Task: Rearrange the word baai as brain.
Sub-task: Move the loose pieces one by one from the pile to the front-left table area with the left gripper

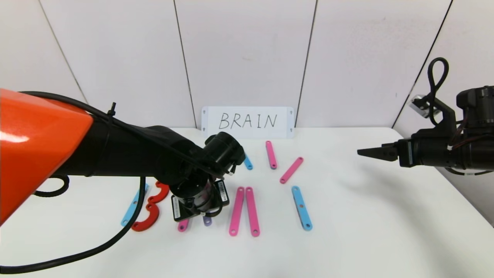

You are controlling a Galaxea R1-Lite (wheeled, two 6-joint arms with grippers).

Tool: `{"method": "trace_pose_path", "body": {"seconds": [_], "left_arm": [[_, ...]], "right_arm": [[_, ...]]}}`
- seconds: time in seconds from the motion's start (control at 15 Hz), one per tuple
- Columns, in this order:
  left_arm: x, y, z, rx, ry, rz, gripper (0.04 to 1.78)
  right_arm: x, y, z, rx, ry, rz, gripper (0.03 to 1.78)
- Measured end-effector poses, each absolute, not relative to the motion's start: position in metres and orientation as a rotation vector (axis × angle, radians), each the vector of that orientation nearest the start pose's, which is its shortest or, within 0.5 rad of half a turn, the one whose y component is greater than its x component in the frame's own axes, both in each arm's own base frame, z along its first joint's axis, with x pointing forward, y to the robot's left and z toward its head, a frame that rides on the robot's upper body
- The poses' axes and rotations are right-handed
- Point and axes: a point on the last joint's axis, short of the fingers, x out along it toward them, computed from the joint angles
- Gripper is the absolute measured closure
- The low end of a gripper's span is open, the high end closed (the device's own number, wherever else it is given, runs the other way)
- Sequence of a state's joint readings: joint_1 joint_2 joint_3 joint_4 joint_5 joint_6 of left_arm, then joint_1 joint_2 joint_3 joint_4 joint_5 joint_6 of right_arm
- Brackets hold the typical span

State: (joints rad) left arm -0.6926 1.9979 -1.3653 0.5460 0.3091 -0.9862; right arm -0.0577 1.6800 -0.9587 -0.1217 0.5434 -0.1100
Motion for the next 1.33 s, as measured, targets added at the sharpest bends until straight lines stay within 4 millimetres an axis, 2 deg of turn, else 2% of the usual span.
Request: {"method": "trace_pose_path", "body": {"seconds": [1.33], "left_arm": [[0.269, -0.219, 0.117, -0.296, 1.113, 0.235, 1.54]], "right_arm": [[0.295, -0.005, 0.183, 0.069, 0.551, 0.503, 0.07]]}}
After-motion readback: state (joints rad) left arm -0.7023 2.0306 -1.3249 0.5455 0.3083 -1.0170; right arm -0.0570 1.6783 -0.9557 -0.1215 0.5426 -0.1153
